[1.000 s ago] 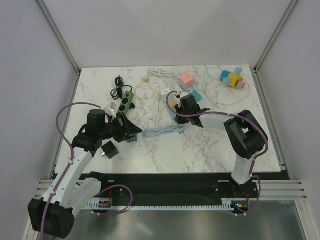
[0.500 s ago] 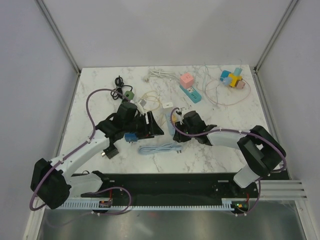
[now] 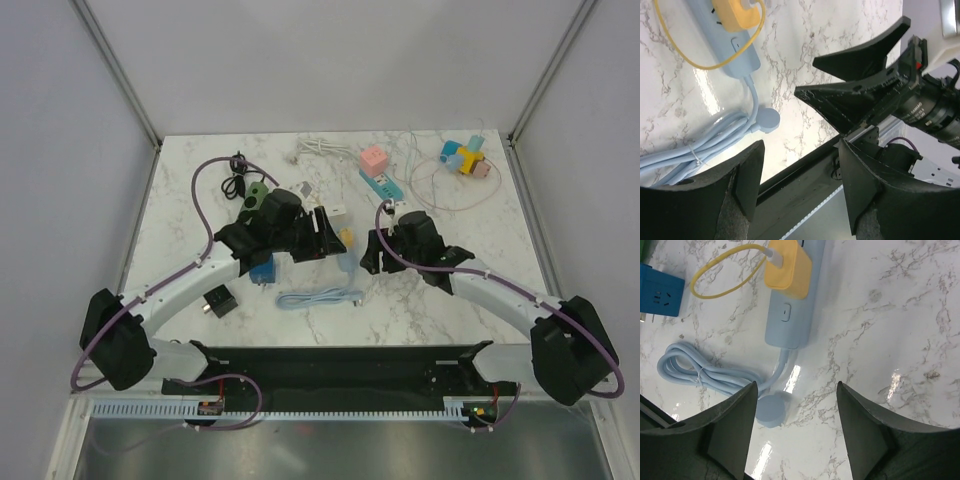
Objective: Pull the plug off the socket
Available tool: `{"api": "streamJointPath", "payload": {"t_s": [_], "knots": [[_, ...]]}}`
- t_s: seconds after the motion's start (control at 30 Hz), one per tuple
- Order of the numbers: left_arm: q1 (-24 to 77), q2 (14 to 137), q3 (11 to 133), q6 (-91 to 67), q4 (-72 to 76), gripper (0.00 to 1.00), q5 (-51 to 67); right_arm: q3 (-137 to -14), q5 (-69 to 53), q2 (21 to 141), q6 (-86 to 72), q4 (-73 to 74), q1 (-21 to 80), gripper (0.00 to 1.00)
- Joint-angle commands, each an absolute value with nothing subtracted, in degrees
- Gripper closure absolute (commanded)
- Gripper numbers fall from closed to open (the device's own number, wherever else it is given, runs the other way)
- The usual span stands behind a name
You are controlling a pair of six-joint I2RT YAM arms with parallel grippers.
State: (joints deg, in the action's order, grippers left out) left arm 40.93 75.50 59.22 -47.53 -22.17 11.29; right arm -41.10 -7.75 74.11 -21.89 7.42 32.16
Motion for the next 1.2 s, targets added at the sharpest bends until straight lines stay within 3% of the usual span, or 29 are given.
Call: {"api": "streamJointPath", "payload": {"t_s": [0.0, 0.1, 0.17, 0.43, 0.73, 1.17], "knots": [[41.22, 78.47, 64.15, -46.68, -20.91, 0.32, 6.6, -39.65, -6.59, 70.32, -22.06, 9.93, 31.99, 0.28], [40.87, 85.12, 71.87, -39.58, -27.22, 0.25, 1.77, -38.76, -6.42, 68.65, -21.53, 10.2, 31.9, 0.27], [39.47, 89.63, 80.92, -37.98, -35.84, 0.2, 0.18, -38.32, -6.59, 68.55, -21.62, 9.76, 31.82, 0.2], [33.93, 106.07, 98.77, -36.3, -44.99, 0.19, 3.44, -36.12, -11.42, 73.81, -22.41, 3.34, 31.82, 0.1], [33.57, 116.45, 106.87, -35.68, -47.73, 0.17, 2.2, -37.44, -15.56, 81.73, -21.36, 0.62, 31.82, 0.09], [33.57, 126.12, 114.96, -36.3, -47.99, 0.17, 0.88, -38.41, -18.63, 83.24, -22.06, -1.58, 31.82, 0.08]]}}
